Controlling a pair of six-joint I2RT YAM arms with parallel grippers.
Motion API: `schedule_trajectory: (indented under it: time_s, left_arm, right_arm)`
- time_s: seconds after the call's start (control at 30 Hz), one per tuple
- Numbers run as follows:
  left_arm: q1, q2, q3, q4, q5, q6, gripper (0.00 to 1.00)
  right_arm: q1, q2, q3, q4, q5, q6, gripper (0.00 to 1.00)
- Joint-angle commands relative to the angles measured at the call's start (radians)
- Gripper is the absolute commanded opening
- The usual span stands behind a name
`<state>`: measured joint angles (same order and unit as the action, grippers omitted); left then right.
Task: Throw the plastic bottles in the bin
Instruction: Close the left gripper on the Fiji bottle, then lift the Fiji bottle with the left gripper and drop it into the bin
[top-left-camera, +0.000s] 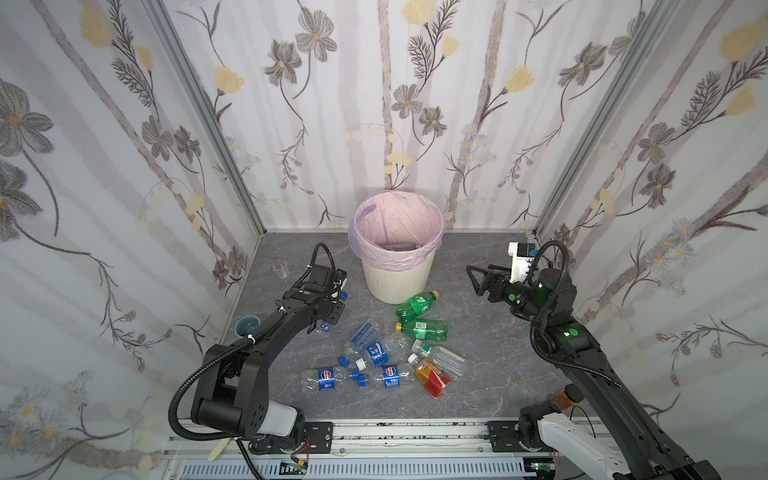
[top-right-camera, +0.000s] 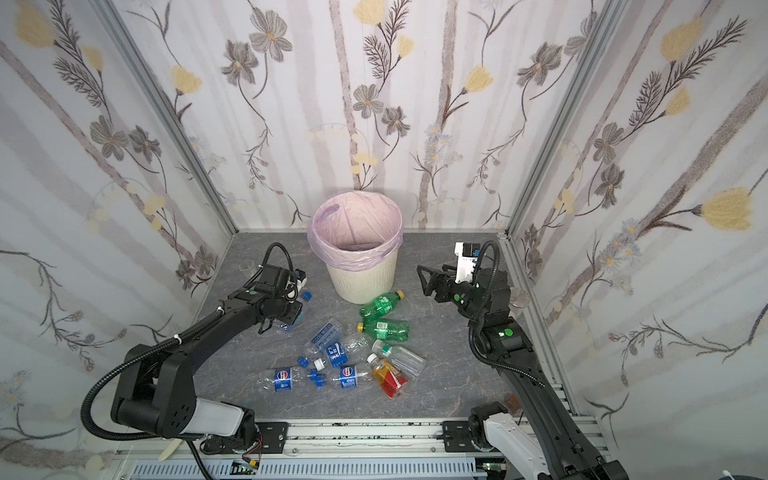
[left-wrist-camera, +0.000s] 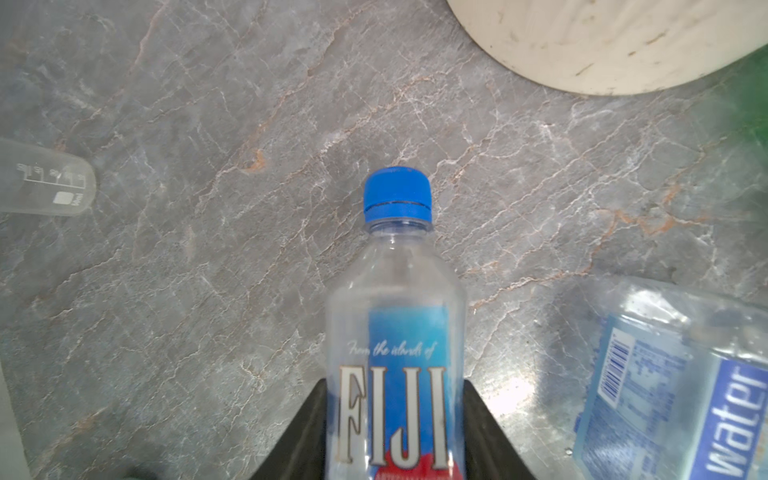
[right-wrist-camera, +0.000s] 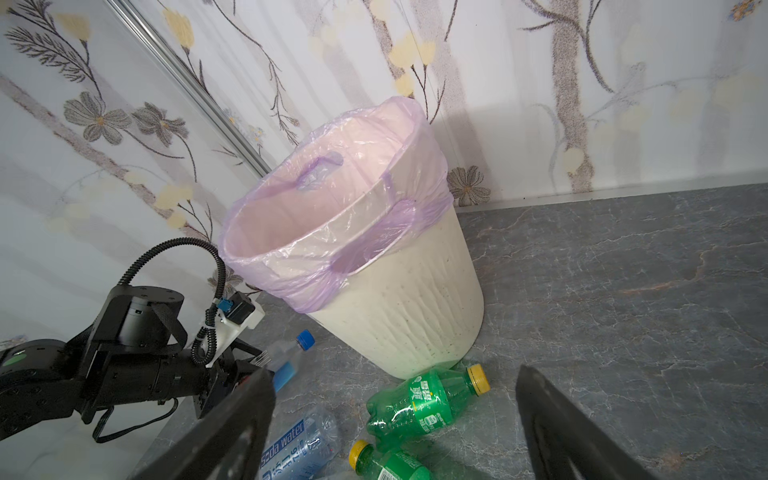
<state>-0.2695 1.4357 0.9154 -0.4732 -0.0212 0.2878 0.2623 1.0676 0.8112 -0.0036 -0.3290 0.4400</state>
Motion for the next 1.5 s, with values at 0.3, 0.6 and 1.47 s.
schedule_trajectory:
  time_s: [0.3,0.6,1.47]
  left_arm:
    - [0.002,0.132,0.006,0.010,-0.008,-0.024,0.50]
    - [0.003,0.139,0.002,-0.018,-0.015,-0.042,0.68]
    - [0.077,-0.116,0.150,-0.083,-0.020,-0.093,0.45]
  right_arm:
    - [0.003,-0.015,-0.003,0.015,-0.014,0.015,0.91]
    - [0.002,-0.028,-0.014,0.007,-0.004,0.007,0.91]
    - [0.002,0.015,-0.010,-0.030,0.061,-0.031,0.91]
